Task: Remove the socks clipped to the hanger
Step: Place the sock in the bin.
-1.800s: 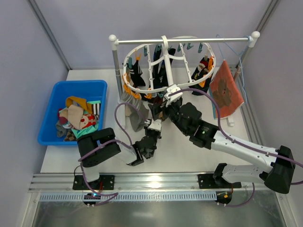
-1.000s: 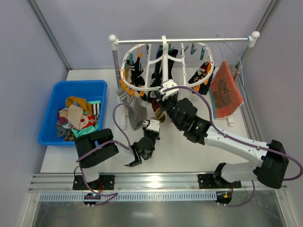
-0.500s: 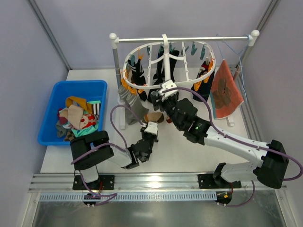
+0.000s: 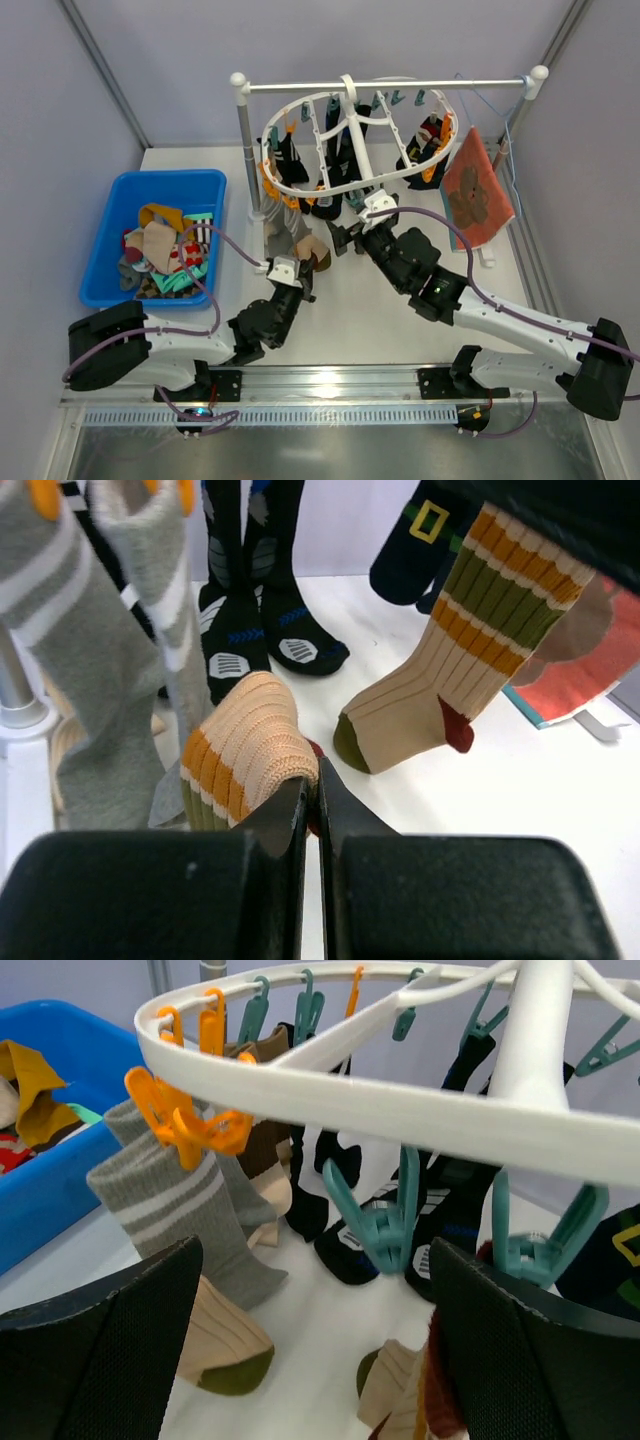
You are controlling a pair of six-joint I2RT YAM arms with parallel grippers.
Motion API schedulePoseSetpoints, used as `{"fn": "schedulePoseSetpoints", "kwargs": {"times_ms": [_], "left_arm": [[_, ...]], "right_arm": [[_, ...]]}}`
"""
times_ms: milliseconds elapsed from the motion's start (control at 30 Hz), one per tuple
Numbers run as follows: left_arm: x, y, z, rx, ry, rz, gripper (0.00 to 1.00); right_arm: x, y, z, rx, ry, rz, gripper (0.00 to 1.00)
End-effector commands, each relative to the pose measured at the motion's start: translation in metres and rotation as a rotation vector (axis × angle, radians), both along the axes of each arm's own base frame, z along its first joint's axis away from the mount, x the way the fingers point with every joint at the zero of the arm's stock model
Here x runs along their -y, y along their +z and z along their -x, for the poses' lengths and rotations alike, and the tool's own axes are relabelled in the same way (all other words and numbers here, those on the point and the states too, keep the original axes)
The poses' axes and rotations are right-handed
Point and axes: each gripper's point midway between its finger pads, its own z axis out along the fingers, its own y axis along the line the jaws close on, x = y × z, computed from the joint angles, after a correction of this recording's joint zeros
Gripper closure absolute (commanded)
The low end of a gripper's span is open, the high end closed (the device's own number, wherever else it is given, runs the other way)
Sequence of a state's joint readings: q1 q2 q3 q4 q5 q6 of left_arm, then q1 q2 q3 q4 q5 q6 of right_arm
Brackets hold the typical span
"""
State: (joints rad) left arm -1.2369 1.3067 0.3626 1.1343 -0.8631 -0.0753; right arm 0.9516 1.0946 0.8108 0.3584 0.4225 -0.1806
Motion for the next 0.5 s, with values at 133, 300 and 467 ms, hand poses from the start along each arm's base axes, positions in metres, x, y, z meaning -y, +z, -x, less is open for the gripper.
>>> {"fn": "schedulePoseSetpoints", "kwargs": {"times_ms": [133, 300, 467], "left_arm": [[-0.036, 0.006, 0.005, -0.025, 0.064, -0.038, 1.0], [-0.071, 0.031, -0.008, -0.01, 0.149, 0.017, 1.0], [-0.09, 0.036, -0.028, -0.052, 0.144, 0.063, 1.0]], "right_arm": [[0.021, -0.021, 0.023, -0.005, 0.035, -0.074, 0.03], [0.043, -0.039, 0.033, -0.006, 0.006, -0.089, 0.0], [0.071, -0.049, 0.042, 0.02, -0.046, -0.12, 0.0]]}}
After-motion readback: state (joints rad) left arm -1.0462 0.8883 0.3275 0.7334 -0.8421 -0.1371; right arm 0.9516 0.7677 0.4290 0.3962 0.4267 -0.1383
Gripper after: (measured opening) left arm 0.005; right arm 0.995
